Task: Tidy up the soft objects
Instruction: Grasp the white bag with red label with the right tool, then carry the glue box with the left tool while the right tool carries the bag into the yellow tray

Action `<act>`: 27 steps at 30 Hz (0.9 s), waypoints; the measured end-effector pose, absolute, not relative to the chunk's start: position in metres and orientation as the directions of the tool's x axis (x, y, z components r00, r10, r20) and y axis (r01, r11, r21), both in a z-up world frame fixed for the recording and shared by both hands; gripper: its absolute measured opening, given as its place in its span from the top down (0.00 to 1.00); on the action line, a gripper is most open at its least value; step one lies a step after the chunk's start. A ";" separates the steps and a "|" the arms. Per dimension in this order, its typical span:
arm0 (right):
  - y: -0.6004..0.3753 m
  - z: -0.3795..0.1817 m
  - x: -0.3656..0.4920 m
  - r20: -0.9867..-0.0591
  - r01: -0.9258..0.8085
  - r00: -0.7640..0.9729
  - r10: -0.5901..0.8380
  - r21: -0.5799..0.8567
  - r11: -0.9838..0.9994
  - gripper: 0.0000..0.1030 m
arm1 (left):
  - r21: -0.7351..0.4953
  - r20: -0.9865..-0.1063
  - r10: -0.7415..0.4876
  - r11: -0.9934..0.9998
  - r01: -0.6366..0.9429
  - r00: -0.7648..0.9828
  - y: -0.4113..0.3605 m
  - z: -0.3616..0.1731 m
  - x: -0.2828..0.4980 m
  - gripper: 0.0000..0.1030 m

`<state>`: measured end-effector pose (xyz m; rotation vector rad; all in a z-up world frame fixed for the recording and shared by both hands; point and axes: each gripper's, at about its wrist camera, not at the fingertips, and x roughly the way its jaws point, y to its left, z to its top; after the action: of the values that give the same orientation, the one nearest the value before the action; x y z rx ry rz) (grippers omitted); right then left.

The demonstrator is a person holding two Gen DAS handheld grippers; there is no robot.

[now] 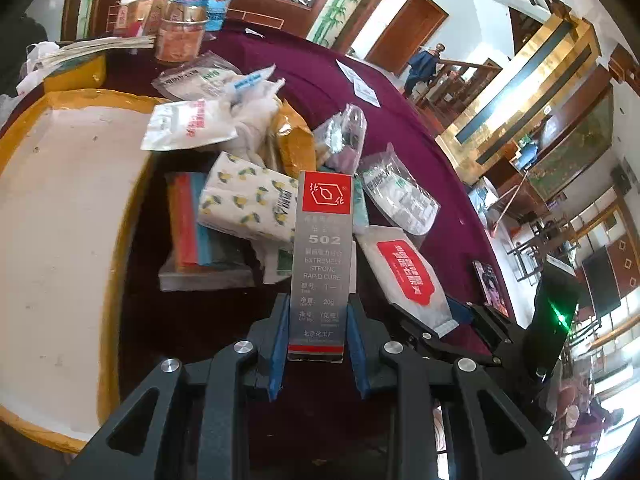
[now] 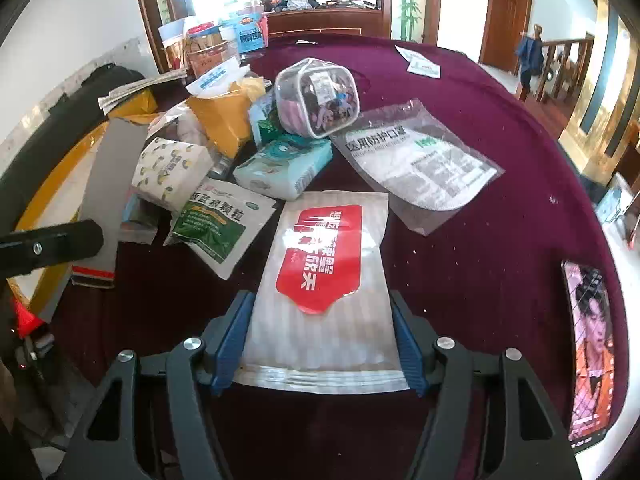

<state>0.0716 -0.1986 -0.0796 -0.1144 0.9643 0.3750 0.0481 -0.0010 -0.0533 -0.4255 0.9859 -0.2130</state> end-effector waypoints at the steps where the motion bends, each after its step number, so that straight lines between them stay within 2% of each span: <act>1: -0.201 -0.082 0.074 -0.824 -0.354 0.502 0.262 0.081 0.932 0.36 | -0.438 -0.763 -0.359 0.899 -0.020 0.538 -0.002 -0.053 0.049 0.73; 7: -0.199 -0.093 0.084 -0.831 -0.323 0.499 0.247 0.086 0.942 0.34 | -0.449 -0.763 -0.368 0.893 -0.025 0.532 0.000 -0.053 0.047 0.73; 9: -0.198 -0.093 0.080 -0.819 -0.313 0.526 0.228 0.064 0.948 0.40 | -0.464 -0.753 -0.380 0.885 -0.024 0.537 0.004 -0.049 0.044 0.73; 11: -0.203 -0.090 0.078 -0.809 -0.298 0.531 0.254 0.102 0.949 0.46 | -0.476 -0.748 -0.385 0.879 -0.033 0.540 0.009 -0.044 0.042 0.73; 18: -0.211 -0.065 0.059 -0.750 -0.260 0.608 0.260 0.121 0.958 0.51 | -0.546 -0.723 -0.412 0.833 -0.093 0.554 0.047 -0.026 0.032 0.73; 21: -0.207 -0.053 0.054 -0.715 -0.280 0.620 0.324 0.184 0.942 0.51 | -0.555 -0.723 -0.388 0.819 -0.145 0.572 0.074 -0.018 0.025 0.73; 24: -0.184 -0.031 0.046 -0.657 -0.409 0.581 0.481 0.275 0.870 0.51 | -0.556 -0.722 -0.339 0.803 -0.214 0.603 0.110 -0.009 0.016 0.73; 27: -0.141 -0.018 0.039 -0.638 -0.544 0.489 0.595 0.310 0.780 0.51 | -0.522 -0.746 -0.254 0.797 -0.304 0.616 0.142 -0.007 0.007 0.73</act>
<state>0.0390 -0.1405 -0.0183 0.0701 0.8031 0.6924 0.0074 0.1417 -0.0071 -0.6733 0.9252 0.0318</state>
